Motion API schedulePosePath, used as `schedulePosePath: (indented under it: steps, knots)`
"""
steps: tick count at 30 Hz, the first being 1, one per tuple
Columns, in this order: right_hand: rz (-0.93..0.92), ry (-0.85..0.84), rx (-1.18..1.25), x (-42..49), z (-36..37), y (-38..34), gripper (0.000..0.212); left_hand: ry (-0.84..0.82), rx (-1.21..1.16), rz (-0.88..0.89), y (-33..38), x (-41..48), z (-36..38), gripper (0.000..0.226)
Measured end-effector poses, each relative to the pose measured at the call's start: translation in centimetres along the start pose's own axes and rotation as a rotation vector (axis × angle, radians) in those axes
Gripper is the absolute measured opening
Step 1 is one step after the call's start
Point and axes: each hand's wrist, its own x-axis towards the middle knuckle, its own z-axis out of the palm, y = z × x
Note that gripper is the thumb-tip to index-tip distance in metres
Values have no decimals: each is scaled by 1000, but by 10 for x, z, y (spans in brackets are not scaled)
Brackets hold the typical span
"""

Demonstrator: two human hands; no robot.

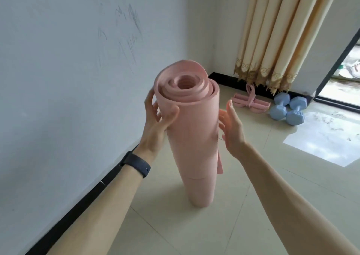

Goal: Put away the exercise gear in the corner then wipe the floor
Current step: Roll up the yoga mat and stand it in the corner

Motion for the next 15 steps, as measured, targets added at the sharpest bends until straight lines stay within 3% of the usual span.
schedulePosePath:
  steps: [3,5,7,10,13,15]
  knots:
    - [-51,-87,74,12,3,-37,84,20,6,-10,44,25,5,76]
    - [-2,-54,145,14,7,-69,89,27,175,-123,59,38,18,78]
    - [32,-105,-63,10,8,-95,88,-54,452,-214,64,38,31,72]
    - [164,-227,-362,-13,10,-115,70,-273,521,-299,63,29,43,43]
    - [327,-150,-365,-45,3,-122,63,-445,537,-459,71,24,44,57]
    - [463,-214,-459,-65,-1,-133,78,-490,576,-560,83,18,44,62]
